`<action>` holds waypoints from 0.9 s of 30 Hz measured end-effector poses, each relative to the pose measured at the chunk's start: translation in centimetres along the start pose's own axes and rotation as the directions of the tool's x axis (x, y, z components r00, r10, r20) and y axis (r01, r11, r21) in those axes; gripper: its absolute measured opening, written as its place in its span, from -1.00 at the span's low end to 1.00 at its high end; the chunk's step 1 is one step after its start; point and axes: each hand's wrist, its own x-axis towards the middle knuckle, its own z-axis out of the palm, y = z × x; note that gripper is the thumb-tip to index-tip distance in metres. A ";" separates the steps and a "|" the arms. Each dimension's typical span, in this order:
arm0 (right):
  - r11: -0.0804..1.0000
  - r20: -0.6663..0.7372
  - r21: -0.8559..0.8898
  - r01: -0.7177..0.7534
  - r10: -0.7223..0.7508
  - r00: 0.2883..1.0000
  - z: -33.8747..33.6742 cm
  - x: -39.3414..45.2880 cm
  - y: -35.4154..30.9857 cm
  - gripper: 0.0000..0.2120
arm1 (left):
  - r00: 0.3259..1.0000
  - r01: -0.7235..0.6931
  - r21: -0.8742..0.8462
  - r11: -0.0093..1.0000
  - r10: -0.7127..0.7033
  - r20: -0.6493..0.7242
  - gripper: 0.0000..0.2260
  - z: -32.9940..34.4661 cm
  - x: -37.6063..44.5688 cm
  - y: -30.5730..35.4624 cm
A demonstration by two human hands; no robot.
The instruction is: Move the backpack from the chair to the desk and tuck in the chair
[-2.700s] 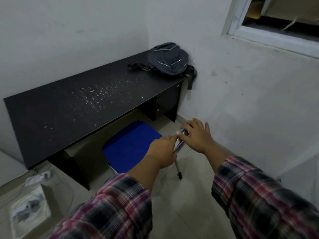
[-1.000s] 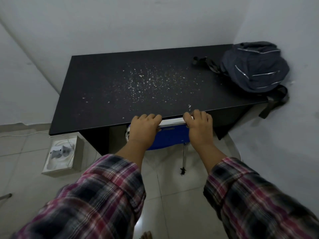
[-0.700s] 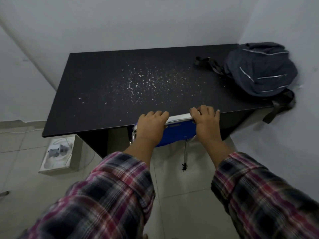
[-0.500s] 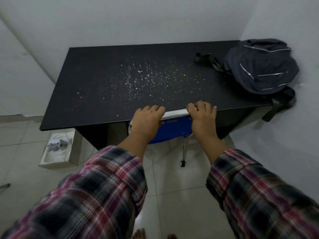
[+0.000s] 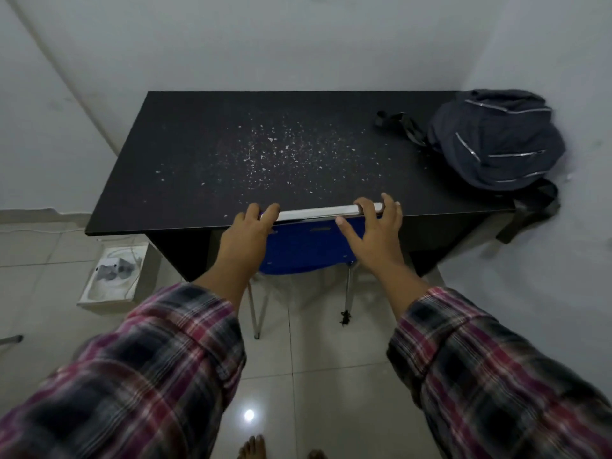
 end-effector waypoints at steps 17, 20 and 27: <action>0.993 -0.027 -0.113 0.019 -0.022 0.999 0.6 -1.8 -1.0 -0.53 | 0.999 0.039 -0.009 0.999 -0.039 0.000 -0.61 -0.4 -1.5 -1.1; 0.991 0.044 -0.135 0.000 0.006 0.999 -0.3 -1.3 -1.2 -0.52 | 0.997 0.079 -0.018 0.997 -0.079 0.012 -0.64 -0.9 -1.5 -0.4; 0.923 0.274 -0.376 0.079 0.029 0.961 -4.1 -0.4 -3.9 -0.39 | 0.983 0.071 0.191 0.979 -0.102 0.155 -0.40 -5.0 -2.2 1.2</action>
